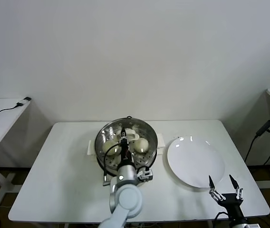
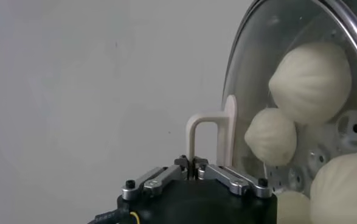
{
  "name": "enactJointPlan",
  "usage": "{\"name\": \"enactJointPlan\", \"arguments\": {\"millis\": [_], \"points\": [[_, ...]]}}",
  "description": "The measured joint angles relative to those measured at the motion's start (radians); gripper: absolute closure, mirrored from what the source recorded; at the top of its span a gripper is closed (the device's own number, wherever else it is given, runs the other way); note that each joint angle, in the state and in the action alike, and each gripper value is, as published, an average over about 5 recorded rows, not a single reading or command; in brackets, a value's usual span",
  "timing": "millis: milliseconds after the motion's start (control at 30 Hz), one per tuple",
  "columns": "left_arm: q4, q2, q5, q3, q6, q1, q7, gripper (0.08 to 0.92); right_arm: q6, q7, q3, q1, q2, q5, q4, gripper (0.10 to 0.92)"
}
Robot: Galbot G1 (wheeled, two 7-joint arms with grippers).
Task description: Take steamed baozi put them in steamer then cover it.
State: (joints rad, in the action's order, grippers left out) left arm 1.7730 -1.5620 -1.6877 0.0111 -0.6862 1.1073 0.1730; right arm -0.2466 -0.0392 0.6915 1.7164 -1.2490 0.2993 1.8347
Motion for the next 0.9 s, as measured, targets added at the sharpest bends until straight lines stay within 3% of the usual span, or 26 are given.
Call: {"name": "enactJointPlan", "arguments": {"millis": [167, 500, 900], "points": [[0.005, 0.008, 0.010, 0.003, 0.005, 0.005, -0.010, 0.810, 0.000, -0.002, 0.000, -0.004, 0.002, -0.001, 0.001, 0.203], [0.060, 0.042, 0.037, 0.023, 0.005, 0.018, 0.017, 0.520, 0.010, -0.005, -0.001, -0.009, 0.002, 0.000, 0.007, 0.203], [0.257, 0.141, 0.169, 0.047, 0.006, 0.074, 0.037, 0.199, 0.035, -0.020, -0.015, -0.015, 0.004, -0.004, 0.008, 0.203]]}}
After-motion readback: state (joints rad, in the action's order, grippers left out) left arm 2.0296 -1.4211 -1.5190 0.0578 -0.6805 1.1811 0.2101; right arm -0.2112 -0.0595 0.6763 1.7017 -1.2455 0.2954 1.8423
